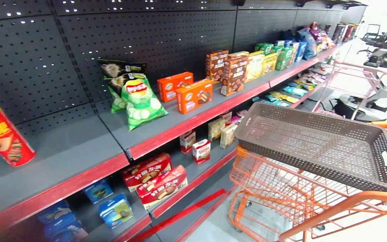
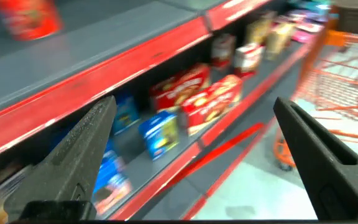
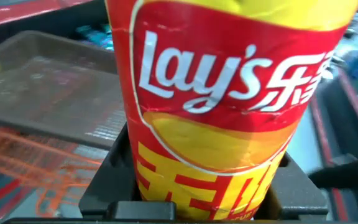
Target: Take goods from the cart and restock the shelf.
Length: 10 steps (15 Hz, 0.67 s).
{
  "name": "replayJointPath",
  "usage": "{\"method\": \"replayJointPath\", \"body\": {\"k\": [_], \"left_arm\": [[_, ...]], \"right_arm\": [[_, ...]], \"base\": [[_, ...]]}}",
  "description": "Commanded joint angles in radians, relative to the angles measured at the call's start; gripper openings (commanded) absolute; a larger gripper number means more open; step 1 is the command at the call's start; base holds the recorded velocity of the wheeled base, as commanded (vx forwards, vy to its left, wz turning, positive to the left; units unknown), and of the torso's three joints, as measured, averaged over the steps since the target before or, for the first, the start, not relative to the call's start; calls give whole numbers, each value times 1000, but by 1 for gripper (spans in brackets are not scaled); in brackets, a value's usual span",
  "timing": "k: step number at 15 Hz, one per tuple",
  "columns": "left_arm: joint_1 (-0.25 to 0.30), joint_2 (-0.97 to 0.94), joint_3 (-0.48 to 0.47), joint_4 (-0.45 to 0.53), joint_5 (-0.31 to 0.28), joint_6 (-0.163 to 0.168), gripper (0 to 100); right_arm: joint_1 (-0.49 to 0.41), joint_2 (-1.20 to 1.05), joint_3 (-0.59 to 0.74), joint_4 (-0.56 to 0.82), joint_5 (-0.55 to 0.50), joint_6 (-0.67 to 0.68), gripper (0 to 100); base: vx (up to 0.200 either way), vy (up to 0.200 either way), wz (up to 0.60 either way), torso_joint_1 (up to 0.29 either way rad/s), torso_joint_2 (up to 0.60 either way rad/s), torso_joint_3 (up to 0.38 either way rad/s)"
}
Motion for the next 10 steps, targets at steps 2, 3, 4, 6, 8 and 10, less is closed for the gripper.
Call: {"method": "replayJointPath", "body": {"k": [2,3,4,6,8,10], "left_arm": [[0,0,0,2,0,2,100],[0,0,0,1,0,2,100],[0,0,0,1,0,2,100],[0,0,0,2,0,2,100],[0,0,0,2,0,2,100],[0,0,0,2,0,2,100]], "right_arm": [[1,5,3,-3,3,0,0],[5,3,3,-3,4,1,0],[5,3,6,-3,15,0,0],[5,-3,6,-3,21,1,0],[5,-5,15,-3,21,1,0],[5,-5,16,-3,21,1,0]], "base": [[0,0,600,2,2,5],[0,0,600,2,2,7],[0,0,600,2,2,2],[0,0,600,7,7,5],[0,0,600,5,2,2],[0,0,600,2,0,2]]}}
